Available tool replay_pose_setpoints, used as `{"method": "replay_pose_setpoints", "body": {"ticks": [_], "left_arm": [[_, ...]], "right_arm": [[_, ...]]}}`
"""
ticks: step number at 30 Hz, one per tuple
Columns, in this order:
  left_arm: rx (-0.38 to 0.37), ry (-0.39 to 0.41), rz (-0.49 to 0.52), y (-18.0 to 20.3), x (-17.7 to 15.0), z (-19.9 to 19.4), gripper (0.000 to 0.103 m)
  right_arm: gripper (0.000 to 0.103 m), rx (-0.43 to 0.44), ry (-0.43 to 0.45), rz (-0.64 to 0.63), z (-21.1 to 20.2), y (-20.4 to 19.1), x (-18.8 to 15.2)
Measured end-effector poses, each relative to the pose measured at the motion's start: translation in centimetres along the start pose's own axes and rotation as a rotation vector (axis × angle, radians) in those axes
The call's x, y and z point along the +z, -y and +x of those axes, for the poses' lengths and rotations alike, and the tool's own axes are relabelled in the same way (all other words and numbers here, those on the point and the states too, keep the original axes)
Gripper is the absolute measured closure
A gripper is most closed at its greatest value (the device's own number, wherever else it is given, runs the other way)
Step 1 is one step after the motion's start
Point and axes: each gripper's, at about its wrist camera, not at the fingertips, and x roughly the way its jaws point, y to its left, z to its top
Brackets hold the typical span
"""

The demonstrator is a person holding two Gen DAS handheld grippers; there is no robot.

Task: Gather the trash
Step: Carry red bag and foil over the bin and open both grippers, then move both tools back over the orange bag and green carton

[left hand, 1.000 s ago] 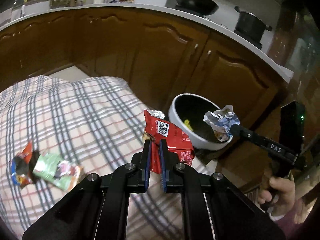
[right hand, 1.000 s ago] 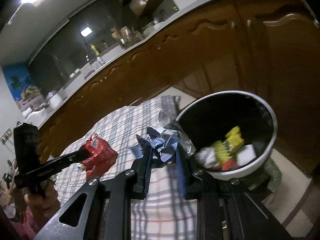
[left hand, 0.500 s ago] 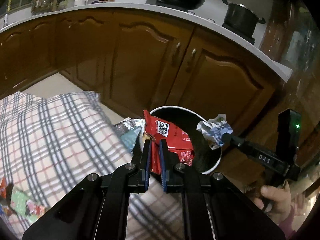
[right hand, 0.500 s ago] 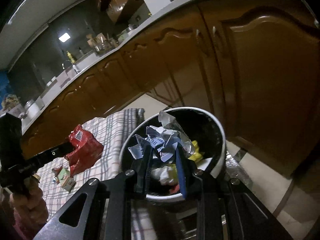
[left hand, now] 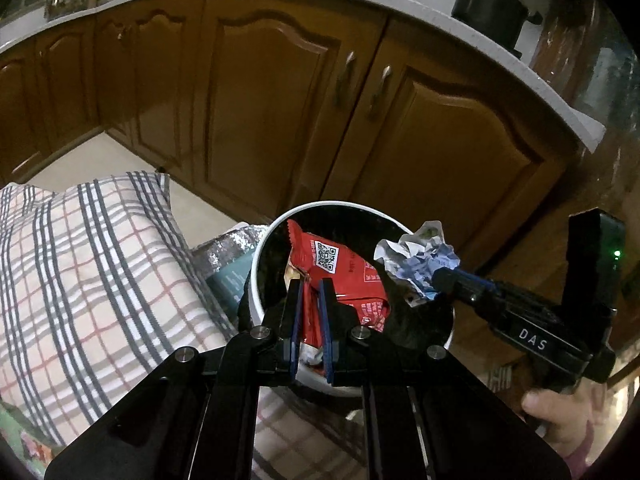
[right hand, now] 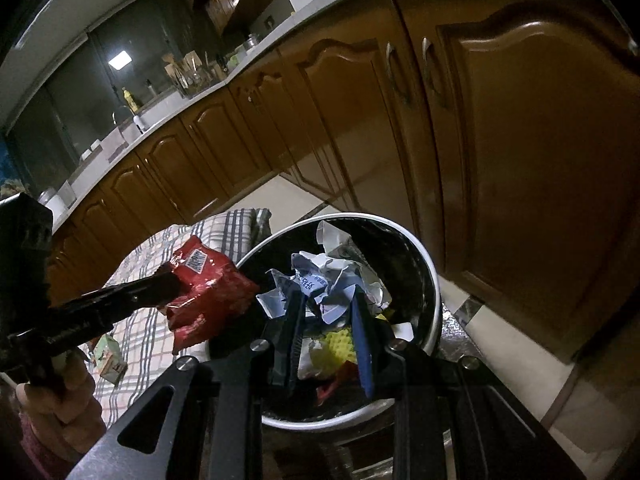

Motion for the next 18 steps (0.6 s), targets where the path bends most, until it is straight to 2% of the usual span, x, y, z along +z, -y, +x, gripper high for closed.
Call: {"method": "replay_pose_setpoints", "body": {"ticks": [3,5,7,9,10,11,15,18], "left_arm": [[-0.004,-0.014,0.002,0.1,0.1,0.7,0.095],[-0.005,-0.021,0.002,0.3,0.3,1.2,0.095],[-0.007,-0.027,0.000,0.4,0.4,1.5,0.090],[-0.012,-0.033,-0.008,0.3,0.4,1.7,0.081],[-0.011,-0.032,-0.013,0.3,0.4,1.7,0.069],[-0.011,-0.025,-0.018,0.2,0.3,1.5,0.062],[-0.008,-0.012,-0.028,-0.3,-0.3,0.6,0.062],[0.002,0.013,-0.043,-1.0,-1.1,-0.9,0.060]], "right_arm": [[0.079,-0.002,-0.008,0.002,0.3,0.2,0.0],[0.074,-0.001,-0.014,0.006,0.6,0.4,0.1],[0.068,0.001,-0.020,0.017,0.8,0.6,0.2],[0.057,0.006,-0.023,0.031,1.0,0.8,0.3],[0.048,0.011,-0.022,0.038,1.0,0.9,0.3],[0.044,0.015,-0.018,0.042,0.9,1.0,0.3],[0.043,0.025,-0.005,0.052,0.6,0.8,0.2],[0.033,0.045,0.020,0.064,0.0,0.5,0.0]]}}
